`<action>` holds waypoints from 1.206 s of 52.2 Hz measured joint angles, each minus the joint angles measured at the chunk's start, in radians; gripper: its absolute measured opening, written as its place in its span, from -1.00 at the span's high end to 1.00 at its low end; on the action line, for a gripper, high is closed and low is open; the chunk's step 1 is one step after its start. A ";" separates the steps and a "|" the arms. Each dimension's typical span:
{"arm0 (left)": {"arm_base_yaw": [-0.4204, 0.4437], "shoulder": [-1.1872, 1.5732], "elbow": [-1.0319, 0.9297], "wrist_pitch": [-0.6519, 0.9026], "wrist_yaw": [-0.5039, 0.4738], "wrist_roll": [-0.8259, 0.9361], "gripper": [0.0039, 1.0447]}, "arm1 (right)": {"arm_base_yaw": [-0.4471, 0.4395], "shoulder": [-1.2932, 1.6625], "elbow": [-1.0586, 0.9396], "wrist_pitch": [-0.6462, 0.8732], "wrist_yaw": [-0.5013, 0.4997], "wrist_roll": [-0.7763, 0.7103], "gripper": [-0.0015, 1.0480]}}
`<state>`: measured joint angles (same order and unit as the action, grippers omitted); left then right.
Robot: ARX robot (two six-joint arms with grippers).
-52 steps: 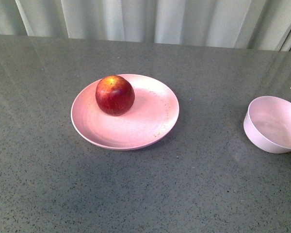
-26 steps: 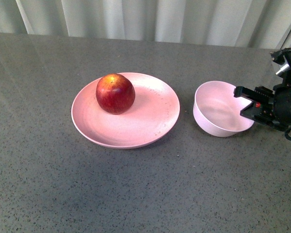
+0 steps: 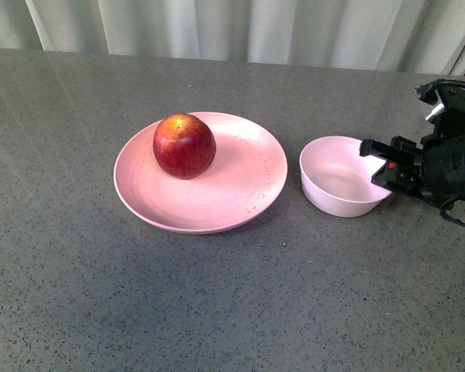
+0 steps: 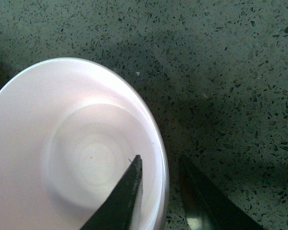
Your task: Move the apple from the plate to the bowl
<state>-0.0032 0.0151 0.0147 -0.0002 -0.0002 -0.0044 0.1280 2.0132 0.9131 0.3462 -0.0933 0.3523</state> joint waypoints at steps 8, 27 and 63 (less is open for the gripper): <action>0.000 0.000 0.000 0.000 0.000 0.000 -0.83 | -0.019 -0.049 -0.040 0.050 -0.032 0.007 0.00; 0.000 0.000 0.000 0.000 0.000 0.000 -0.83 | -0.138 -0.430 -0.288 0.248 0.015 -0.137 -0.83; 0.000 0.000 0.000 0.000 0.000 0.000 -0.83 | -0.207 -0.790 -0.662 0.618 0.017 -0.332 0.14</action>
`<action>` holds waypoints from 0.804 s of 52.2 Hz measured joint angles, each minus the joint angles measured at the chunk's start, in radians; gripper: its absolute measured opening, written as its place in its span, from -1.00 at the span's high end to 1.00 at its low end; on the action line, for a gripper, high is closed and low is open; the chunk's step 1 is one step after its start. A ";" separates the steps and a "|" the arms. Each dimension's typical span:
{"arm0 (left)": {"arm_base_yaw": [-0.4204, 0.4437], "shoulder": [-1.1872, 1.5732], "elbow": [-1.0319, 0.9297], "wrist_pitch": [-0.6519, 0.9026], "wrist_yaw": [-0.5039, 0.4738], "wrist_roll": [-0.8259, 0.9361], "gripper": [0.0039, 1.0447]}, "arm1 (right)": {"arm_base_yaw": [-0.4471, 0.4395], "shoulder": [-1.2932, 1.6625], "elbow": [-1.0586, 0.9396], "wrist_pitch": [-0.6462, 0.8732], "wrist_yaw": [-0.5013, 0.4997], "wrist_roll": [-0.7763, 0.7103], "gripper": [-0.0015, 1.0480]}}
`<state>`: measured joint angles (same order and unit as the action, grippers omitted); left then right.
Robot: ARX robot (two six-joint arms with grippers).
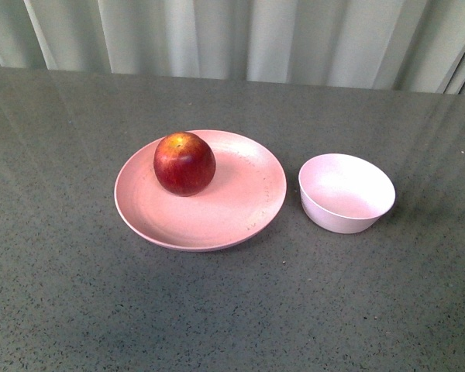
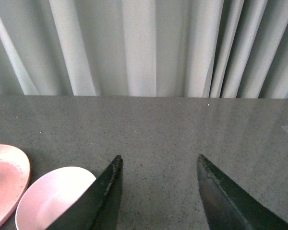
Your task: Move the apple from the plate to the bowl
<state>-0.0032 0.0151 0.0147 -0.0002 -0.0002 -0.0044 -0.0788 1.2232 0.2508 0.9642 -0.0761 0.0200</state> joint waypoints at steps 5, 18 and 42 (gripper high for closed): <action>0.000 0.000 0.000 0.000 0.000 0.000 -0.83 | 0.023 -0.065 -0.048 -0.019 0.031 -0.009 0.47; 0.000 0.000 0.000 0.000 0.000 0.000 -0.83 | 0.074 -0.229 -0.154 -0.073 0.076 -0.017 0.96; 0.000 0.000 0.000 0.000 0.000 0.000 -0.83 | 0.075 -0.568 -0.227 -0.327 0.076 -0.017 0.96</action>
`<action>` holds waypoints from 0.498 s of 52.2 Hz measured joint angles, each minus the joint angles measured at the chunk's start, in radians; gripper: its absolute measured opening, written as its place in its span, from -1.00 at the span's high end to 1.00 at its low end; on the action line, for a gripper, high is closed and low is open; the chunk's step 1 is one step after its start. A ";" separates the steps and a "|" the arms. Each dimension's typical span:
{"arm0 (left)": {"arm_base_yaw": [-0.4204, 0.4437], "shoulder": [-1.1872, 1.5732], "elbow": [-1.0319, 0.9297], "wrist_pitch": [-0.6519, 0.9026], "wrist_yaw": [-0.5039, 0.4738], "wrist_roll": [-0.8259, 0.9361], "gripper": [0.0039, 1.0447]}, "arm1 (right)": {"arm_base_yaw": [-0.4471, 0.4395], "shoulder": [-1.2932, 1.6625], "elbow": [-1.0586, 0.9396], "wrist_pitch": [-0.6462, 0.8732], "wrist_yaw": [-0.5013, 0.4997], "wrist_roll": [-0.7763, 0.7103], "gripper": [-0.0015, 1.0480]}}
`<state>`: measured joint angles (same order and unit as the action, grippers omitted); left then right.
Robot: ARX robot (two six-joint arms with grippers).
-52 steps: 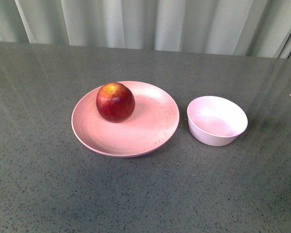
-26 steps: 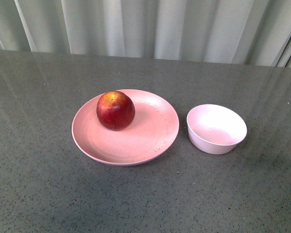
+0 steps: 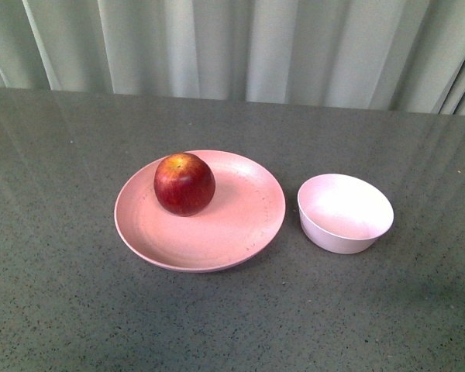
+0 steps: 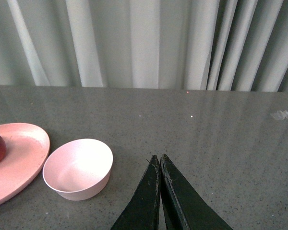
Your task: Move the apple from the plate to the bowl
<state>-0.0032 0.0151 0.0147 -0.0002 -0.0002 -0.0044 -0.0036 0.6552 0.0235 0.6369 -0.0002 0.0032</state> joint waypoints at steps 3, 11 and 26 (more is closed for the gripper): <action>0.000 0.000 0.000 0.000 0.000 0.000 -0.83 | 0.000 -0.035 0.000 -0.032 0.000 0.000 0.96; 0.000 0.000 0.000 0.000 0.000 0.000 -0.83 | 0.000 -0.120 0.000 -0.110 0.000 0.000 0.96; 0.000 0.000 0.000 0.000 0.000 0.000 -0.83 | 0.000 -0.287 -0.001 -0.270 0.000 0.000 0.96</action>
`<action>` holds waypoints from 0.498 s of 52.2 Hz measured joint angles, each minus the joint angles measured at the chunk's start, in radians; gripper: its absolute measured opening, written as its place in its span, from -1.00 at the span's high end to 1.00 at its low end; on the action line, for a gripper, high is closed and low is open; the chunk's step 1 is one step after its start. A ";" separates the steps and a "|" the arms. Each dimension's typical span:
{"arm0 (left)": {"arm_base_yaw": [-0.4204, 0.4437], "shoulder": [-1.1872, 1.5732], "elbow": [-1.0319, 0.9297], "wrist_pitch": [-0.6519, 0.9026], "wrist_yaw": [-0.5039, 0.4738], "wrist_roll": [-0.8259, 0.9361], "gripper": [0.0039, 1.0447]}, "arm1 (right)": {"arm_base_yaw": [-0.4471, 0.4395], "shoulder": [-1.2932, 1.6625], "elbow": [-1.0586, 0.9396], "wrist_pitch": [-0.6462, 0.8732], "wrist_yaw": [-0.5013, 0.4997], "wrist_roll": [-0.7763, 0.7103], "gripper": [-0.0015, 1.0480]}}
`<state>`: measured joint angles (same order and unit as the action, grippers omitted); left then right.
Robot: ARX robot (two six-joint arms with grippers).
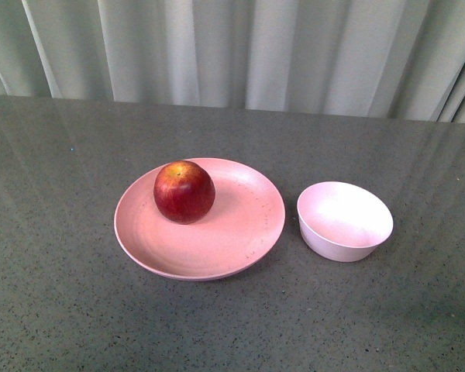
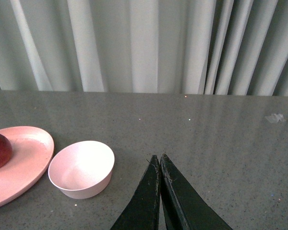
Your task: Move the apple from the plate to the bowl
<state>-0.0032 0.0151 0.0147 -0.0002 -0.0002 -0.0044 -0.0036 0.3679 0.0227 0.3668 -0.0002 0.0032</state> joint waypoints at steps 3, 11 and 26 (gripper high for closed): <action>0.000 0.000 0.000 0.000 0.000 0.000 -0.83 | 0.000 -0.022 0.000 -0.021 0.000 0.000 0.96; 0.000 0.000 0.000 0.000 0.000 0.000 -0.83 | 0.000 -0.071 0.000 -0.068 0.000 0.000 0.96; 0.000 0.000 0.000 0.000 0.000 0.000 -0.83 | 0.000 -0.153 0.000 -0.150 0.000 0.000 0.96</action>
<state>-0.0032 0.0151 0.0147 -0.0002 0.0002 -0.0044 -0.0036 0.2153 0.0227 0.2165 -0.0002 0.0032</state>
